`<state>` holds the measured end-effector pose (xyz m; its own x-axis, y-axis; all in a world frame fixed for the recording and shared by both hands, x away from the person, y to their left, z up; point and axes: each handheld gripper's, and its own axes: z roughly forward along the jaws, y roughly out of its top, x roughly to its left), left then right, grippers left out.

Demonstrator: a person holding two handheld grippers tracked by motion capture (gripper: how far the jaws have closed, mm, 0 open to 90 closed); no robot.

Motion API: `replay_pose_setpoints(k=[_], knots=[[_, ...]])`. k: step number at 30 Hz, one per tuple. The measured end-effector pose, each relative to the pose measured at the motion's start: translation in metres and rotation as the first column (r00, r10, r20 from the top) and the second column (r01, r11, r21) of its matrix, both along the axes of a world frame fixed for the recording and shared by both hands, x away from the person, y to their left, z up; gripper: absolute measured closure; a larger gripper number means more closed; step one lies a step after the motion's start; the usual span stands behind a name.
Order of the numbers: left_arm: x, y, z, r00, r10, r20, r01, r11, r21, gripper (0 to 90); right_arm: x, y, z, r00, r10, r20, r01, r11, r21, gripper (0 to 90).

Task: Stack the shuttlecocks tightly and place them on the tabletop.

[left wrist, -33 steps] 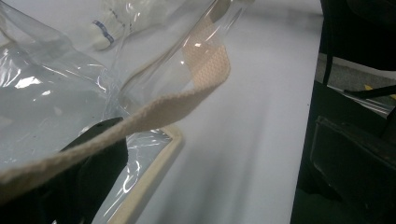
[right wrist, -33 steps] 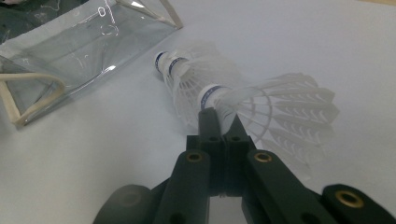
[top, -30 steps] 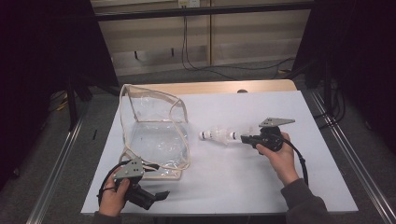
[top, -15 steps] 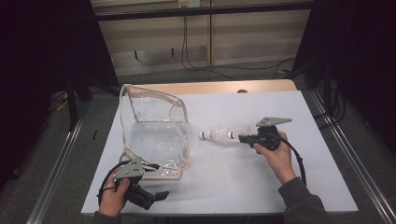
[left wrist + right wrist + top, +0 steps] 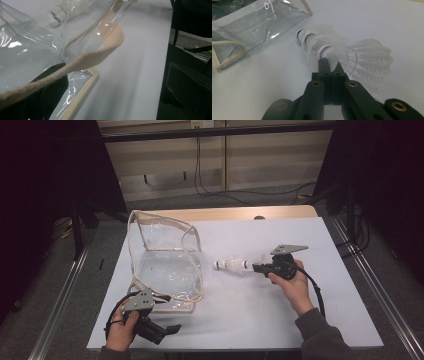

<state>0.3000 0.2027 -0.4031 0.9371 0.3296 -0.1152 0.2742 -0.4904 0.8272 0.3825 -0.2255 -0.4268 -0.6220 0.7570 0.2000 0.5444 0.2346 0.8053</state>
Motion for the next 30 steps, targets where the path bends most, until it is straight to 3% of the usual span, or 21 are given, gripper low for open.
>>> replay_pose_setpoints(k=[30], knots=[[0.0004,-0.0006,-0.0002,1.0000,0.002,-0.001,-0.002,1.0000,-0.002,3.8,0.0052,0.0049,-0.0009,1.0000,-0.009,0.003,0.009,1.000,0.016,89.8]])
